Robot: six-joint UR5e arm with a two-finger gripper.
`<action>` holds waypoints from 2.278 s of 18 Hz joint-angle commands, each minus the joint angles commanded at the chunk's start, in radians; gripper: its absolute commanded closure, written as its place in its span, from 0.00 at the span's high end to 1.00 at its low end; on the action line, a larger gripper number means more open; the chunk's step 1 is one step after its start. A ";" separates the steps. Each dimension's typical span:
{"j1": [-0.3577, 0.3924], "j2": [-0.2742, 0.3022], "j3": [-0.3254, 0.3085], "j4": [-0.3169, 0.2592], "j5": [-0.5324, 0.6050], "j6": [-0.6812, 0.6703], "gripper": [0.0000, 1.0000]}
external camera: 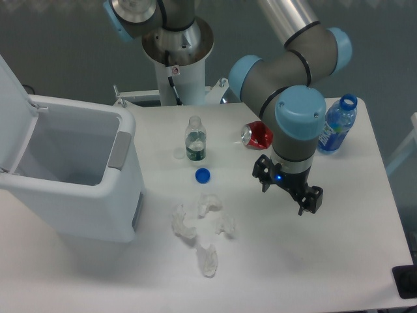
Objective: Close the trash can
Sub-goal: 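Raise the gripper and move it toward the trash can's open lid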
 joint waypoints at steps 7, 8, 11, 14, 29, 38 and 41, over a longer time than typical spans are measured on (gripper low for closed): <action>-0.005 -0.002 -0.018 0.023 -0.006 -0.012 1.00; -0.006 0.000 -0.035 0.055 -0.008 -0.023 1.00; -0.006 0.008 -0.071 0.110 -0.012 -0.058 1.00; -0.006 0.017 -0.067 0.107 -0.011 -0.142 1.00; -0.064 0.241 -0.121 0.098 -0.245 -0.596 0.17; -0.149 0.498 -0.153 0.100 -0.414 -0.868 0.03; -0.214 0.541 -0.152 0.106 -0.422 -0.928 0.02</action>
